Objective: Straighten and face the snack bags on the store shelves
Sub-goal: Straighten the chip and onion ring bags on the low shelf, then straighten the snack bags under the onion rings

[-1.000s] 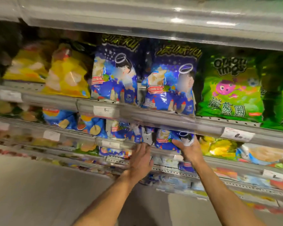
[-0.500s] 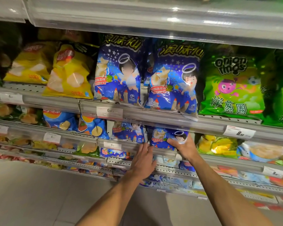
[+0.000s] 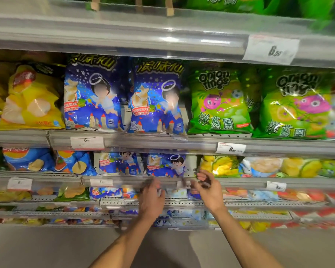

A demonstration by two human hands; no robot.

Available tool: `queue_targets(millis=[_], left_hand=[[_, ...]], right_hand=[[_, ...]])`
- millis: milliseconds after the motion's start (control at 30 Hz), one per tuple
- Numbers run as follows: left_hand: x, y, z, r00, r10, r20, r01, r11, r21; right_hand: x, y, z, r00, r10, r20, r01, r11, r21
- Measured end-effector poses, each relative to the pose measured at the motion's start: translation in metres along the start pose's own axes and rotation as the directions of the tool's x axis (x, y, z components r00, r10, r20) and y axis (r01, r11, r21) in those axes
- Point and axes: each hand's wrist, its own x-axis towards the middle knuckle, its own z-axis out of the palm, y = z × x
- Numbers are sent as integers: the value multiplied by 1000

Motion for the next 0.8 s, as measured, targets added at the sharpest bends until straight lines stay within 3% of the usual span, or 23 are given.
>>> queue_targets(millis=[133,467,567,800], left_hand=[[-2,34,34,987,-129,95,146,971,-191],[-18,154,150,984,-173,-27,153,923,-352],[-26,190,185,964,-246,-104,180,887,-426],[-20,255,234,955,-187,-228,84,914,-397]], right_hand=[[-6,29,-62,989,96,-109,-90,994,56],[29,110,-260,933,195,-303,-166,979,118],[45,130,-312,928,172,-329,-151,984,90],[80,153,-382,924,-17,-382,9,1000,-23]])
